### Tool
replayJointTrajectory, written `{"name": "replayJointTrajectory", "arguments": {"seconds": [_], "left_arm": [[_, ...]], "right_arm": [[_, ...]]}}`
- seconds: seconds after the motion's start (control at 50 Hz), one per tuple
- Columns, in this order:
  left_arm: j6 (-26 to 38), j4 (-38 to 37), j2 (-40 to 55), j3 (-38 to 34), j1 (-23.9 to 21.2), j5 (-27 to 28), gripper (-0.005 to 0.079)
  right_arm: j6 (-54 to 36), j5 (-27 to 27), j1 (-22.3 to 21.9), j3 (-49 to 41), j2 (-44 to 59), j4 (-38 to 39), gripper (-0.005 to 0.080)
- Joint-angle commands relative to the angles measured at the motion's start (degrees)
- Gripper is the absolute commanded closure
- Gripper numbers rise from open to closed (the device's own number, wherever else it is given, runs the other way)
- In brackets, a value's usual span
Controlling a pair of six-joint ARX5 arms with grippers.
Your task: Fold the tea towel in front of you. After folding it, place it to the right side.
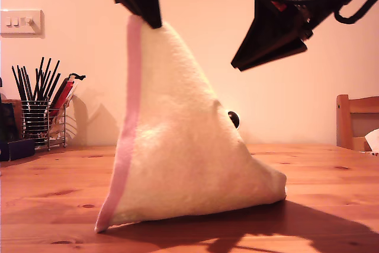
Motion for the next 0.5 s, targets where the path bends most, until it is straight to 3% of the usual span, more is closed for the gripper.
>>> {"name": "replayJointTrajectory", "arguments": {"seconds": [0.0, 0.22, 0.48], "left_arm": [[-4.6, 3.0, 0.2, -0.1, 0.4, 0.1, 0.0762], [-17.5, 11.5, 0.5, -0.1, 5.2, 0.8, 0.0762], [-26.1, 19.6, 1.7, -0.1, 9.1, 12.0, 0.0762]], "right_arm": [[0.1, -0.5, 1.5, 0.8, 0.6, -0.9, 0.0575], [0.3, -0.4, 4.4, 4.7, -0.5, -7.3, 0.0534], [0.7, 0.6, 7.4, 10.6, -1.2, -15.5, 0.0503]]}}
